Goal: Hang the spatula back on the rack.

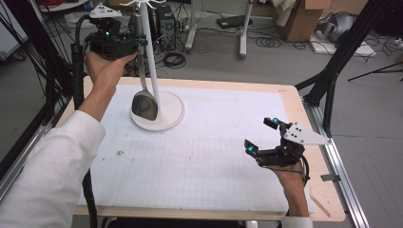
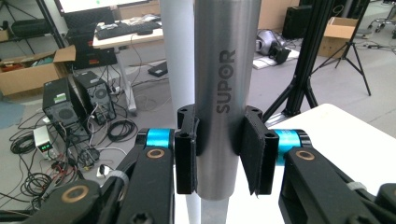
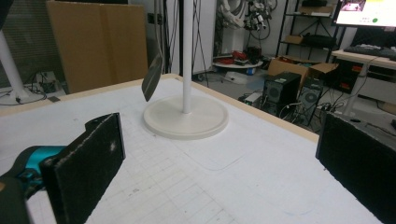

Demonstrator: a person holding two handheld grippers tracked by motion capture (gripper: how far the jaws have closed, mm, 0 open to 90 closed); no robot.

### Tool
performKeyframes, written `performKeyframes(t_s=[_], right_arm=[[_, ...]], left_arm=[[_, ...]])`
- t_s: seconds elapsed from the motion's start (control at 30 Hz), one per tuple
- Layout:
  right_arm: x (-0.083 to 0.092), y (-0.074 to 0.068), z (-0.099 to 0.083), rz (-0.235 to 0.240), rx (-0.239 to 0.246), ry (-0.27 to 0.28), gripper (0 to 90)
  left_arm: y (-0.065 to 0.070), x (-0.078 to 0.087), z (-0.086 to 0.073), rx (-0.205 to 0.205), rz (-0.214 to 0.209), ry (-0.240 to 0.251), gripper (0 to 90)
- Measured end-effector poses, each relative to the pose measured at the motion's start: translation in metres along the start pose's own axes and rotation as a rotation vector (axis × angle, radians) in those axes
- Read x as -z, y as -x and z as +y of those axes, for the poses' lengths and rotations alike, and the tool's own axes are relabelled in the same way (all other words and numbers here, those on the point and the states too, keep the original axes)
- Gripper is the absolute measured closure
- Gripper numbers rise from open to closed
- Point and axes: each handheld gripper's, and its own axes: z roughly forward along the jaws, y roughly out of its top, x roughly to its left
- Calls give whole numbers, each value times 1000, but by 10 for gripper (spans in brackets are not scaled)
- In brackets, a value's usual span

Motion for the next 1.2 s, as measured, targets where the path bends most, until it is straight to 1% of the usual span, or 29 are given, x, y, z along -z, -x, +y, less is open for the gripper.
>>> performKeyframes(t_s=[0.2, 0.43, 0.5, 0.8, 0.9, 0.93, 1.0, 1.1, 1.2], right_arm=[[-1, -1, 0, 3, -3, -6, 3], [-1, -1, -1, 8, -2, -3, 3], [-1, -1, -1, 8, -2, -5, 3], [-3, 0, -3, 11, -2, -15, 3], [-4, 0, -3, 12, -1, -13, 3], [-4, 0, -3, 10, -2, -15, 3], [-3, 0, -3, 10, -3, -16, 3], [-3, 0, -3, 9, -4, -18, 3], [-4, 1, -4, 9, -4, -17, 3]], left_arm=[[0, -3, -1, 2, -1, -7, 687], [-1, -6, -2, 6, 9, -8, 687], [-2, -7, -2, -2, 9, -14, 687], [-4, -11, -5, -4, 12, -24, 686], [-4, -10, -5, -1, 9, -19, 686], [-4, -10, -5, 5, 8, -19, 686], [-5, -10, -6, 2, 8, -21, 685], [-5, -10, -7, 6, 14, -13, 683], [-6, -8, -9, 0, 3, -5, 679]])
